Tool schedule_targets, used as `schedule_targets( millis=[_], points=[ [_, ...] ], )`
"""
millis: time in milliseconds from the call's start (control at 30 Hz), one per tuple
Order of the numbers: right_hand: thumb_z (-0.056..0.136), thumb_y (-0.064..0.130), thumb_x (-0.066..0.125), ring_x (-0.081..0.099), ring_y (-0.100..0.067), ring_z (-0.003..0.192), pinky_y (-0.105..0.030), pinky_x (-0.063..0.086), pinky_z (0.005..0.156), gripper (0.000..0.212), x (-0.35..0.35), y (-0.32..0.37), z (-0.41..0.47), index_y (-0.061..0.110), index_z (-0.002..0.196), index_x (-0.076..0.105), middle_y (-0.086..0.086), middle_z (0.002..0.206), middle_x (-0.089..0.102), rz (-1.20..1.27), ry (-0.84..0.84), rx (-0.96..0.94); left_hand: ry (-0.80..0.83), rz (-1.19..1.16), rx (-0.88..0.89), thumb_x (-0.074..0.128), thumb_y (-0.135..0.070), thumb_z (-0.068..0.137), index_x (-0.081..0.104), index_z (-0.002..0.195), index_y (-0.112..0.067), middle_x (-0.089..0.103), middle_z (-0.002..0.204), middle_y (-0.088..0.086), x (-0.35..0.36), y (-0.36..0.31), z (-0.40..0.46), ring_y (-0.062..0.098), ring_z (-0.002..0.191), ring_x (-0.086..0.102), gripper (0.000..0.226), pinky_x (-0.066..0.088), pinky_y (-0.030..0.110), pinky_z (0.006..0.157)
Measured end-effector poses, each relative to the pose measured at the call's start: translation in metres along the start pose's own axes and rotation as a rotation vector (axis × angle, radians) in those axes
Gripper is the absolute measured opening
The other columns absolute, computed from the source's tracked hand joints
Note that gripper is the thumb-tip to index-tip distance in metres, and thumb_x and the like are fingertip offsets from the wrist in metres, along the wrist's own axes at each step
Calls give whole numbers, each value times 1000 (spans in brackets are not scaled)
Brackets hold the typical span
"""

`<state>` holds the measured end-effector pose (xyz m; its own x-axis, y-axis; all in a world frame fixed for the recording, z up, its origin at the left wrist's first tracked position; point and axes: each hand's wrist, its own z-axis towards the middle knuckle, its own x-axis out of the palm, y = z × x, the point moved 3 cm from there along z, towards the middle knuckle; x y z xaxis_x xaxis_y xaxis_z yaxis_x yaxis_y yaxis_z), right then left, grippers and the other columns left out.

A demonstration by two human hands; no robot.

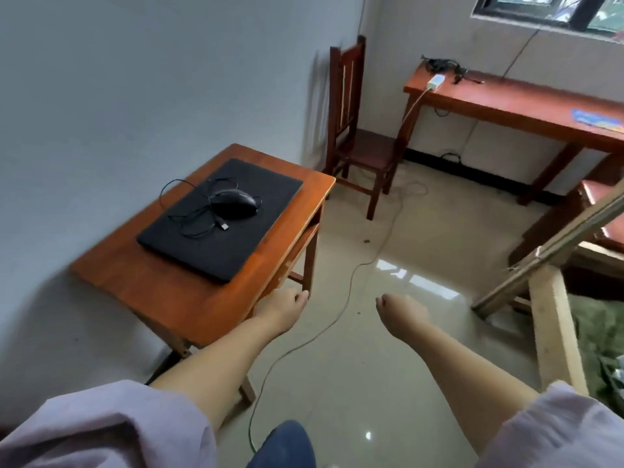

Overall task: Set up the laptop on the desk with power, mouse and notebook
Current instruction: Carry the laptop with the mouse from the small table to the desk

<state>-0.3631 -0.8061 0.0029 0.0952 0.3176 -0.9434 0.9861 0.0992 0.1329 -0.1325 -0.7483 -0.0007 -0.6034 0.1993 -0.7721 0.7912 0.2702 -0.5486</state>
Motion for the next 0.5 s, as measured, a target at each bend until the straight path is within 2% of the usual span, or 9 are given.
schedule_targets(
  millis=[67, 167, 267, 367, 467, 500],
  points=[
    [94, 11, 33, 44, -22, 58, -26, 40, 50, 41, -12, 16, 38, 18, 54, 26, 1, 57, 37, 49, 8, -25, -77, -17, -71, 28, -41, 97, 58, 78, -9, 56, 71, 5, -19, 8, 25, 28, 74, 58, 48, 40, 32, 62],
    [95, 15, 36, 49, -19, 59, -22, 37, 44, 41, -29, 52, 99, 20, 56, 28, 3, 59, 40, 37, 38, -137, -195, -19, -145, 26, -44, 97, 44, 59, -19, 52, 66, 1, -50, 26, 61, 22, 67, 54, 49, 37, 30, 57],
    [96, 23, 35, 56, -18, 62, -25, 40, 47, 38, -49, 96, 157, 20, 58, 41, 3, 64, 51, 29, 29, -254, -327, -45, -249, 27, -43, 97, 38, 59, -17, 48, 61, 1, -86, 51, 93, 22, 62, 50, 48, 31, 30, 50],
    [96, 19, 34, 60, -22, 70, -32, 53, 58, 41, -65, 142, 204, 23, 55, 33, 1, 67, 51, 102, 60, -305, -424, -55, -400, 28, -42, 97, 36, 59, -15, 47, 61, 3, -122, 82, 113, 23, 59, 48, 47, 27, 29, 48],
    [97, 24, 31, 53, -19, 56, -27, 41, 47, 44, -79, 183, 247, 19, 54, 38, 1, 59, 48, 102, 56, -379, -489, -31, -559, 25, -42, 97, 35, 58, -19, 47, 61, 1, -146, 113, 121, 20, 58, 47, 47, 26, 28, 47],
    [97, 22, 31, 54, -20, 58, -29, 43, 46, 43, -81, 197, 259, 20, 54, 36, 1, 59, 46, 116, 57, -404, -503, -27, -610, 24, -42, 97, 34, 58, -19, 47, 61, 0, -151, 123, 120, 19, 57, 47, 47, 27, 28, 47]
  ],
)
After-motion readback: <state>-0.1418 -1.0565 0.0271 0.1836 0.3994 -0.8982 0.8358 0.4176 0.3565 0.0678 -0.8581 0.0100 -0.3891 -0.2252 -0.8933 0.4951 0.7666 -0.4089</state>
